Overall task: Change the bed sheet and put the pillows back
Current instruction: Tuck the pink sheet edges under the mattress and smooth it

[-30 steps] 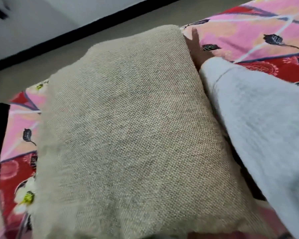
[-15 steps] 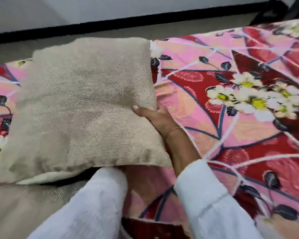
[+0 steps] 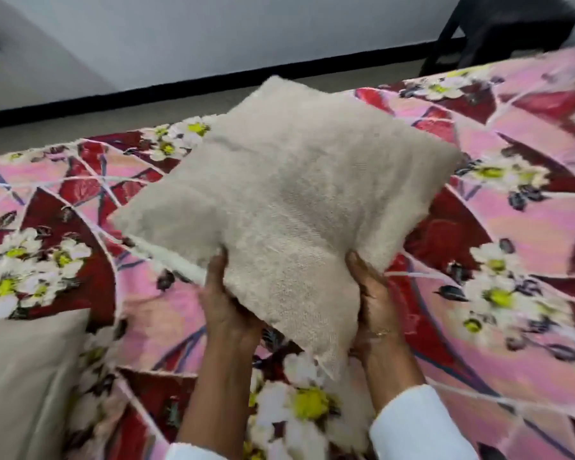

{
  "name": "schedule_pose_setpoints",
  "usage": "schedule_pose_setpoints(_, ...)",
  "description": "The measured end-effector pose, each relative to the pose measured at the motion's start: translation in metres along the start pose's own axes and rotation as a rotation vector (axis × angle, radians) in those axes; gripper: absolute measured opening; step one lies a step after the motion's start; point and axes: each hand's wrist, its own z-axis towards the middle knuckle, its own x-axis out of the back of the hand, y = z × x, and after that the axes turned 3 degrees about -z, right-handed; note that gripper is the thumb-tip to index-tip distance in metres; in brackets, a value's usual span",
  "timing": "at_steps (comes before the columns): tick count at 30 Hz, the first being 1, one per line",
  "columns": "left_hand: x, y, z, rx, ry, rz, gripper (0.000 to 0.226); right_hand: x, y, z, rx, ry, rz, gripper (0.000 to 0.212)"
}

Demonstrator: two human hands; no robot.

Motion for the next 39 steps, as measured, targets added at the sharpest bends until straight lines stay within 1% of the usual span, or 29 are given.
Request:
schedule_pose_setpoints(1, -0.014, -0.020, -0.006, 0.047, -0.014, 0.011, 0.038, 0.024, -0.016, -0.008, 0.006, -0.003, 0.017, 0.041)
schedule_pose_setpoints(2, -0.027, -0.040, -0.010, 0.086, -0.001, 0.059, 0.038, 0.045, -0.029, -0.018, -0.002, 0.031, 0.036, 0.034)
schedule_pose_setpoints(3, -0.031, -0.058, -0.008, 0.135, 0.026, 0.055, 0.037, 0.062, -0.040, -0.026, 0.015, 0.066, 0.016, 0.035)
schedule_pose_setpoints(4, -0.037, -0.075, -0.007, 0.156, 0.073, 0.065, 0.036, 0.080, -0.047, -0.032, 0.036, 0.116, -0.041, 0.045)
schedule_pose_setpoints(5, -0.039, -0.088, -0.003, 0.150, 0.138, 0.143, 0.034, 0.095, -0.049, -0.036, 0.023, 0.169, -0.110, 0.060)
schedule_pose_setpoints(6, -0.036, -0.102, 0.001, 0.090, 0.200, 0.337, 0.032, 0.107, -0.050, -0.042, 0.033, 0.266, -0.226, 0.070)
schedule_pose_setpoints(7, -0.028, -0.114, 0.004, -0.033, 0.276, 0.592, 0.034, 0.115, -0.050, -0.047, 0.073, 0.384, -0.376, 0.077)
schedule_pose_setpoints(8, -0.017, -0.119, 0.003, -0.177, 0.308, 0.875, 0.040, 0.120, -0.044, -0.049, 0.142, 0.496, -0.532, 0.089)
schedule_pose_setpoints(9, -0.005, -0.120, 0.000, -0.342, 0.279, 1.137, 0.048, 0.117, -0.036, -0.053, 0.215, 0.570, -0.676, 0.101)
schedule_pose_setpoints(10, 0.009, -0.117, -0.002, -0.445, 0.164, 1.329, 0.052, 0.112, -0.027, -0.057, 0.280, 0.621, -0.779, 0.110)
schedule_pose_setpoints(11, 0.029, -0.112, -0.002, -0.511, 0.041, 1.484, 0.055, 0.104, -0.015, -0.061, 0.336, 0.647, -0.827, 0.111)
schedule_pose_setpoints(12, 0.052, -0.104, 0.000, -0.582, -0.054, 1.683, 0.058, 0.097, -0.003, -0.064, 0.370, 0.664, -0.841, 0.101)
schedule_pose_setpoints(13, 0.076, -0.096, 0.003, -0.610, -0.120, 1.899, 0.061, 0.091, 0.011, -0.067, 0.402, 0.687, -0.874, 0.088)
schedule_pose_setpoints(14, 0.098, -0.084, 0.001, -0.611, -0.152, 2.074, 0.065, 0.086, 0.027, -0.070, 0.422, 0.723, -0.912, 0.082)
schedule_pose_setpoints(15, 0.115, -0.073, 0.000, -0.587, -0.152, 2.177, 0.067, 0.083, 0.041, -0.073, 0.440, 0.733, -0.964, 0.083)
schedule_pose_setpoints(17, 0.139, -0.048, -0.003, -0.564, -0.056, 2.204, 0.065, 0.080, 0.070, -0.082, 0.433, 0.761, -1.160, 0.091)
schedule_pose_setpoints(18, 0.143, -0.038, -0.004, -0.559, 0.012, 2.202, 0.064, 0.079, 0.083, -0.086, 0.408, 0.760, -1.299, 0.089)
schedule_pose_setpoints(20, 0.149, -0.017, -0.003, -0.515, 0.109, 2.239, 0.068, 0.067, 0.110, -0.091, 0.381, 0.639, -1.649, 0.072)
schedule_pose_setpoints(22, 0.146, 0.003, 0.006, -0.410, 0.106, 2.303, 0.078, 0.051, 0.142, -0.085, 0.359, 0.477, -1.936, 0.065)
schedule_pose_setpoints(23, 0.142, 0.012, 0.012, -0.355, 0.082, 2.328, 0.080, 0.040, 0.153, -0.076, 0.359, 0.411, -2.022, 0.063)
schedule_pose_setpoints(24, 0.142, 0.025, 0.022, -0.325, 0.063, 2.354, 0.079, 0.025, 0.167, -0.061, 0.346, 0.372, -2.065, 0.063)
schedule_pose_setpoints(25, 0.141, 0.036, 0.032, -0.314, 0.039, 2.393, 0.075, 0.013, 0.176, -0.043, 0.335, 0.366, -2.095, 0.064)
schedule_pose_setpoints(28, 0.137, 0.081, 0.064, -0.343, -0.100, 2.460, 0.068, -0.034, 0.197, 0.019, 0.284, 0.379, -2.151, 0.068)
schedule_pose_setpoints(30, 0.142, 0.117, 0.092, -0.345, -0.165, 2.498, 0.066, -0.061, 0.213, 0.059, 0.295, 0.372, -2.220, 0.067)
schedule_pose_setpoints(32, 0.150, 0.151, 0.121, -0.297, -0.197, 2.472, 0.065, -0.084, 0.226, 0.096, 0.323, 0.356, -2.254, 0.067)
schedule_pose_setpoints(34, 0.162, 0.175, 0.146, -0.232, -0.207, 2.426, 0.068, -0.106, 0.237, 0.124, 0.381, 0.297, -2.292, 0.065)
schedule_pose_setpoints(37, 0.191, 0.209, 0.180, -0.287, -0.219, 2.389, 0.073, -0.137, 0.259, 0.161, 0.385, 0.151, -2.365, 0.060)
schedule_pose_setpoints(38, 0.203, 0.221, 0.188, -0.311, -0.161, 2.366, 0.076, -0.147, 0.265, 0.169, 0.414, 0.099, -2.383, 0.058)
schedule_pose_setpoints(39, 0.215, 0.235, 0.196, -0.334, -0.060, 2.349, 0.079, -0.158, 0.272, 0.177, 0.465, 0.021, -2.406, 0.057)
